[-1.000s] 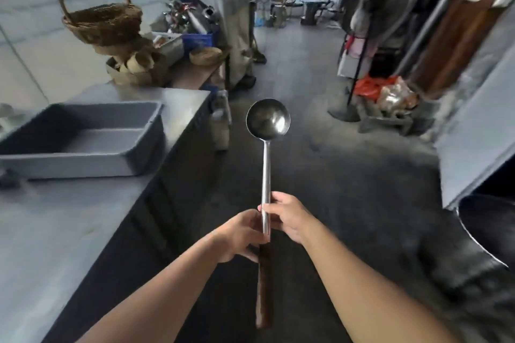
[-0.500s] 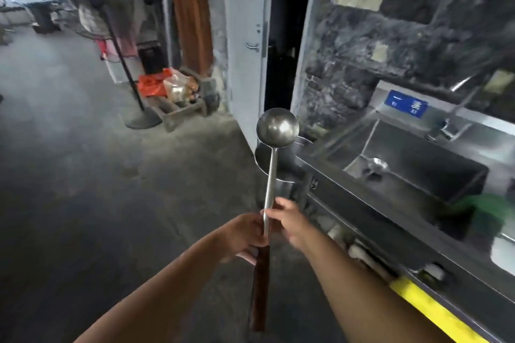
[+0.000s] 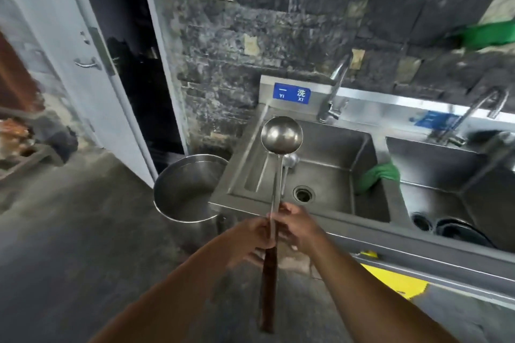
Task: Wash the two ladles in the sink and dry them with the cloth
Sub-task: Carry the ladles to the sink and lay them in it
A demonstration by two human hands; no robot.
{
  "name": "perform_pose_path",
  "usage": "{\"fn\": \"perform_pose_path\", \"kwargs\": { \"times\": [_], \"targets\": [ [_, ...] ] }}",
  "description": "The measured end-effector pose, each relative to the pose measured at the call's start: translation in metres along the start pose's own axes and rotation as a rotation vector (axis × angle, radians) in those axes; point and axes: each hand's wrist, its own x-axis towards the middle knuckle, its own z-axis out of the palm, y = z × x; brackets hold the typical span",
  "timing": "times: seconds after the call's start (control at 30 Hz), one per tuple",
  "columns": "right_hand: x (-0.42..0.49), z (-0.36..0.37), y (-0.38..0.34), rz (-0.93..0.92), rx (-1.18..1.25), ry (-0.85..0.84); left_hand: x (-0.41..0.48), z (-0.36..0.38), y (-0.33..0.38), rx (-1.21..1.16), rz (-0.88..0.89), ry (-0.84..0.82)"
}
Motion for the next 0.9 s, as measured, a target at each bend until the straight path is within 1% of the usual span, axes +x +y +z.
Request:
{"fn": "perform_pose_path", "kwargs": {
  "times": [0.1,0.27,0.33,0.53,0.67,0.9],
  "targets": [
    [0.026,-0.02,-0.012,0.023,0.035,0.107,0.04,-0.005,0.021,-0.024,-0.016,-0.069],
    [0.069,-0.062,-0.021,0.04,0.079,0.199,0.107,0.001,0.043,-0.033,-0.07,-0.143],
    [0.095,-0.079,-0.022,0.054,0.086,0.23,0.135,0.002,0.054,0.001,-0.082,-0.152],
    [0.192,-0.134,-0.036,0.116,0.127,0.23,0.243,0.006,0.085,0.057,-0.146,-0.143],
    [0.254,-0.173,-0.037,0.209,0.098,0.227,0.307,0.018,0.102,0.111,-0.217,-0.111],
    [0.316,-0.221,-0.025,0.317,0.141,0.157,0.38,0.031,0.112,0.035,-0.338,-0.13]
  ]
}}
